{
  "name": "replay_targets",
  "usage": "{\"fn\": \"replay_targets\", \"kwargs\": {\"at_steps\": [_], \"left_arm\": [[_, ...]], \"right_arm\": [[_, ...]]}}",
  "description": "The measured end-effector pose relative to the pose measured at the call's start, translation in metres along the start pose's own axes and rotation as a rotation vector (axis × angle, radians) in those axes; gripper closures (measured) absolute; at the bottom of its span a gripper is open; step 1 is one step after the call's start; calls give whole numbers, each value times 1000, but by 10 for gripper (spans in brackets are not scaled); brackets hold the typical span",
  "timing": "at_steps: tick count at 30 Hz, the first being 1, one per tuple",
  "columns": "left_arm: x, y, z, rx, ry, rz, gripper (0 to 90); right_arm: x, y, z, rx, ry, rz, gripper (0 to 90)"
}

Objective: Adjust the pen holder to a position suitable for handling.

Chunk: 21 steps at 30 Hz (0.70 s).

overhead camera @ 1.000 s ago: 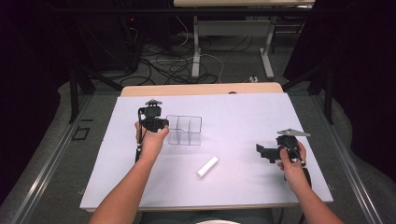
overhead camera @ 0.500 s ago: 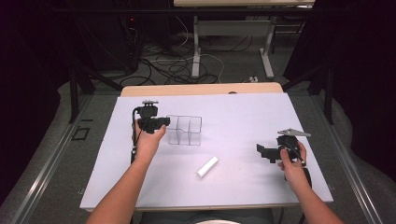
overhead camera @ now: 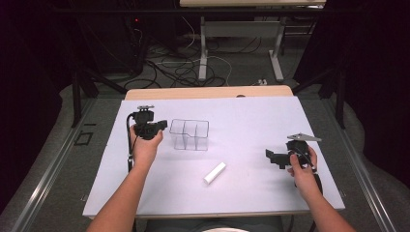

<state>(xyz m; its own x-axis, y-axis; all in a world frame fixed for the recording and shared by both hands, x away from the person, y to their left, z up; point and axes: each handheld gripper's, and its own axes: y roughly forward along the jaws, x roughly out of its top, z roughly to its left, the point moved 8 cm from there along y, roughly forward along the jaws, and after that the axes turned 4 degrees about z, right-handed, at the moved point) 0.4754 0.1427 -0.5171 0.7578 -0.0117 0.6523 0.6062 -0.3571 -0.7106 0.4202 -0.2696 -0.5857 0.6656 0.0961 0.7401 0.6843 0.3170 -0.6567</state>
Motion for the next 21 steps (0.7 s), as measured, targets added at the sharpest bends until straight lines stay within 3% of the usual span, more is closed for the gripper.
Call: {"fn": "replay_targets", "kwargs": {"at_steps": [12, 21], "left_arm": [[-12, 14, -1, 3, 27, 53, 900], [-13, 14, -4, 4, 26, 52, 900]], "right_arm": [[-1, 1, -1, 0, 0, 5, 0], [-1, 1, 0, 6, -1, 7, 0]]}}
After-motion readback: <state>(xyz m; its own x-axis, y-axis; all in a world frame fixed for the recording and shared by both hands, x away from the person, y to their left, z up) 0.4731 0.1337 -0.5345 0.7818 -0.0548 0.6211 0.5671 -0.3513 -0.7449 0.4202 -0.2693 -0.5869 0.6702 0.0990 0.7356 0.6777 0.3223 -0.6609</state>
